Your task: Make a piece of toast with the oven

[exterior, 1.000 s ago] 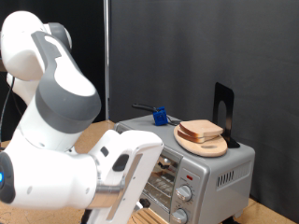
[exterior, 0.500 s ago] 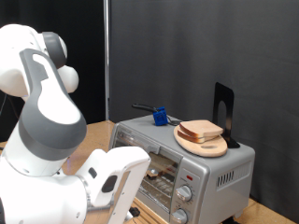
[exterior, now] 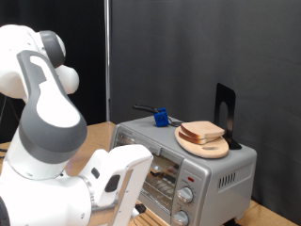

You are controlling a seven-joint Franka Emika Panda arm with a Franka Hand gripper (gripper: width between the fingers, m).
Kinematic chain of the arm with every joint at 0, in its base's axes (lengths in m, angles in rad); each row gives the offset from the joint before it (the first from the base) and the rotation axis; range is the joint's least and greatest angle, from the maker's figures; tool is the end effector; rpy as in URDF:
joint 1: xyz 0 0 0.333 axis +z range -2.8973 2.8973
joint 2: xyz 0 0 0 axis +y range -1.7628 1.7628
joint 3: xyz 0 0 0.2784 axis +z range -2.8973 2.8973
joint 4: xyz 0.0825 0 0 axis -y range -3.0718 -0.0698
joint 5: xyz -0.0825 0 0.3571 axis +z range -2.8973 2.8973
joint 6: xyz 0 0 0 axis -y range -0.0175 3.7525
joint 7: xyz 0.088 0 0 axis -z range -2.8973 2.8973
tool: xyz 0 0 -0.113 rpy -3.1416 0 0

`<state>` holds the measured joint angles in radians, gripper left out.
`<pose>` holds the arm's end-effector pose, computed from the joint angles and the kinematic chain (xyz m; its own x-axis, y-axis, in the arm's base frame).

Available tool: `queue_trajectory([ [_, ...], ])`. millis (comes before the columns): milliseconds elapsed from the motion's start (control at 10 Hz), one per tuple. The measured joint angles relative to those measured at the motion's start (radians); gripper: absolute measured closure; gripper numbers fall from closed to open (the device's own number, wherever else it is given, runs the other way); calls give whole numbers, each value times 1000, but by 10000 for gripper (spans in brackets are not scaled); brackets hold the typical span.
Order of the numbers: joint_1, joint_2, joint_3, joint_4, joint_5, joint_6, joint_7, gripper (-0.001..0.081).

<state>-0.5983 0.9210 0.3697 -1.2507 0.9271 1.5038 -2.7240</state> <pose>0.6443 -0.1160 0.2517 -0.5521 0.1675 0.8168 0.8333 0.1452 0.5335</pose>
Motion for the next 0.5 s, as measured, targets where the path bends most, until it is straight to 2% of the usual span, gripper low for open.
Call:
queue_trajectory([
  [300,-22,9,27,-50,-1,25,-6,124],
  [500,-22,47,39,-43,-7,54,-6,124],
])
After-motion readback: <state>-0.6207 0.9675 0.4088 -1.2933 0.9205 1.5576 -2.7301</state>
